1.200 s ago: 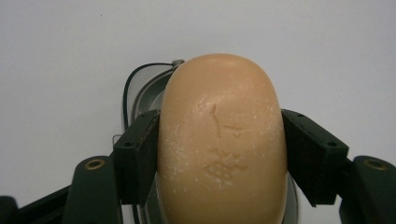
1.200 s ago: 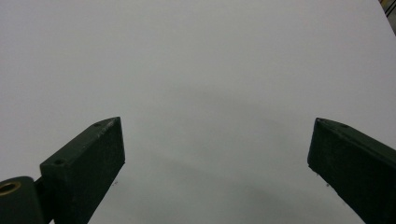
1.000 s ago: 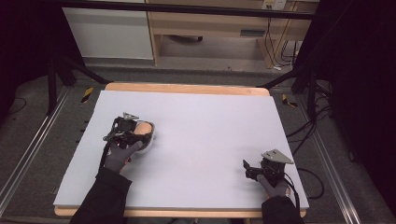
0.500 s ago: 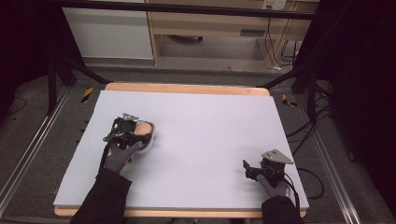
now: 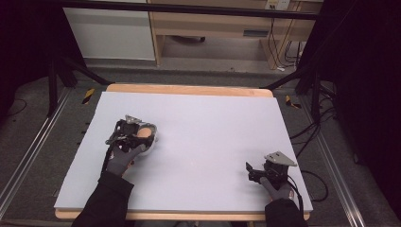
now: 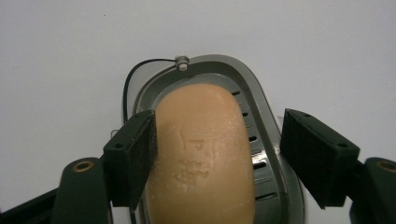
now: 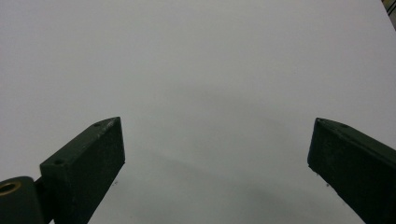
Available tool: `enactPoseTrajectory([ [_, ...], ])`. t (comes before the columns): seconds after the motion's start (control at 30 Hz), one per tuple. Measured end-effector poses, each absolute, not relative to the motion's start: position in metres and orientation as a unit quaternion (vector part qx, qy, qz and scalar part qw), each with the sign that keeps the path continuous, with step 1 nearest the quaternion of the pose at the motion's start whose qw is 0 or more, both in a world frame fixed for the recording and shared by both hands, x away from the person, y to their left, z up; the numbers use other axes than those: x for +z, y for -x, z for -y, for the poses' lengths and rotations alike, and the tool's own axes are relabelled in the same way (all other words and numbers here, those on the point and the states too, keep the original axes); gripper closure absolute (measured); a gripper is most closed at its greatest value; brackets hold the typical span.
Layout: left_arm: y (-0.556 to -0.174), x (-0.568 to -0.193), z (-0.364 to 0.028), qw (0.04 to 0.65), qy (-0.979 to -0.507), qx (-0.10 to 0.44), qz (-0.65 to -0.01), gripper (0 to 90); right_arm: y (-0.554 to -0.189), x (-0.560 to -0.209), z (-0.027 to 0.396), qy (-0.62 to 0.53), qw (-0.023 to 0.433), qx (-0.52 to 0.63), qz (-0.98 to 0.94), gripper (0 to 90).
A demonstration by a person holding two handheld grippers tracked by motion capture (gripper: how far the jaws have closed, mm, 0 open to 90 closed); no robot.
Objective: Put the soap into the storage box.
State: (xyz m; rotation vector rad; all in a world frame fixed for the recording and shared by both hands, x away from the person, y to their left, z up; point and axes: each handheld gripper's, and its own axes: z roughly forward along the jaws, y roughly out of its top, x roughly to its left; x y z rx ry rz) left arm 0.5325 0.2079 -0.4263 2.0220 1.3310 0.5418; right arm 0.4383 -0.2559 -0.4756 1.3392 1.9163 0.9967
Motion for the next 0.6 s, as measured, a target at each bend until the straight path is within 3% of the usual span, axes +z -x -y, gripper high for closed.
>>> enactPoseTrajectory([
  [0.6, -0.499, -0.408, -0.204, 0.394, -0.766, 0.214, -0.460, 26.7, -0.439, -0.475, 0.257, -0.509, 0.291, 0.375, -0.718, 4.2],
])
